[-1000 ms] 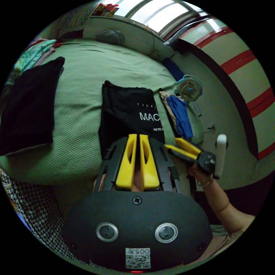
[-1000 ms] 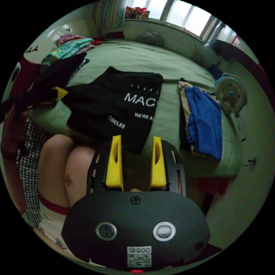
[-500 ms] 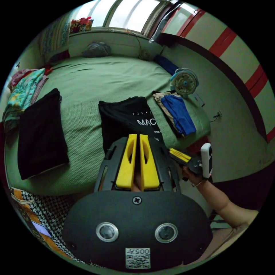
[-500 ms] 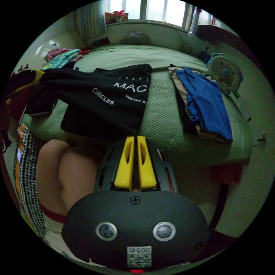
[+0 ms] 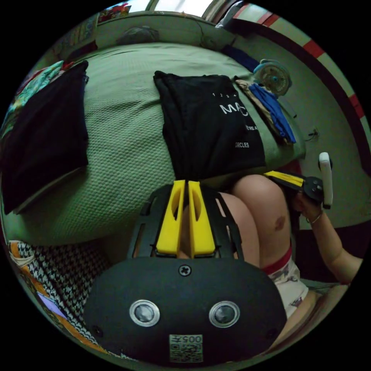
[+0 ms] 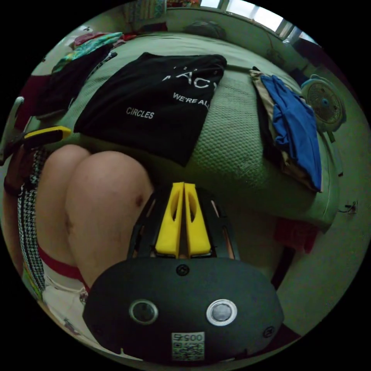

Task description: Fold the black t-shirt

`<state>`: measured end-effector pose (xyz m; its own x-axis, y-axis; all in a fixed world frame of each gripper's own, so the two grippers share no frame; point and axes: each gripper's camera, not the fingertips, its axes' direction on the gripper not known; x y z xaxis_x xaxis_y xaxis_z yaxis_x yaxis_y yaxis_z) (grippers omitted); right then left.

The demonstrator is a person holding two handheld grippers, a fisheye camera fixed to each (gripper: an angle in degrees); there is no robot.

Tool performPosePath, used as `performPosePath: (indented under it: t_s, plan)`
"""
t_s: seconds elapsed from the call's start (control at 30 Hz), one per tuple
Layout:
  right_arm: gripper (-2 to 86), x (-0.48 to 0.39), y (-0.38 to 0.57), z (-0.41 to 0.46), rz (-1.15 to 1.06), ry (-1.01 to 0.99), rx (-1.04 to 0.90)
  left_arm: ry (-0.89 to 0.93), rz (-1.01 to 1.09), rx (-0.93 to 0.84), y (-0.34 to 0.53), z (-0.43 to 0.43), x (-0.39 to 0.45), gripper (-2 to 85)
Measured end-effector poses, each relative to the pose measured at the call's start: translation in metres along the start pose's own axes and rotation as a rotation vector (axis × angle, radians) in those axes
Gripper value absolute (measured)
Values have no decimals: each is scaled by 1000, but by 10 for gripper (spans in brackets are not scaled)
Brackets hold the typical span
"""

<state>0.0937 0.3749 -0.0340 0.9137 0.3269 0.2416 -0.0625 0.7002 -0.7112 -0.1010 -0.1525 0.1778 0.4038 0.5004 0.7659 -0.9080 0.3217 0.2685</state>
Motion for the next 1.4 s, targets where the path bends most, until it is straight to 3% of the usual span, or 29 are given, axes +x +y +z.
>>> performPosePath:
  t_s: [0.2, 0.33, 0.53, 0.97, 1.13, 1.33, 1.4]
  plan:
    - [-9, 12, -7, -24, 28, -22, 109, 6, -43, 134, 8, -12, -3, 28]
    - [-6, 13, -17, -32, 25, -65, 169, 51, 2, 125, 1, 3, 11, 113]
    - [22, 5, -34, -21, -27, -15, 140, 17, -19, 107, -8, 31, 19, 144]
    - [-7, 15, -54, -3, -26, -29, 136, -44, -36, 60, -10, 61, 16, 143]
    - [-12, 10, -67, -15, -123, 20, 110, -33, -36, 60, -6, 54, 14, 90]
    - [-4, 40, -118, -71, -15, 34, 337, 6, -41, 48, -3, 54, -2, 73]
    - [18, 53, -148, -73, -9, 6, 333, 34, -55, 44, -1, 53, -10, 75]
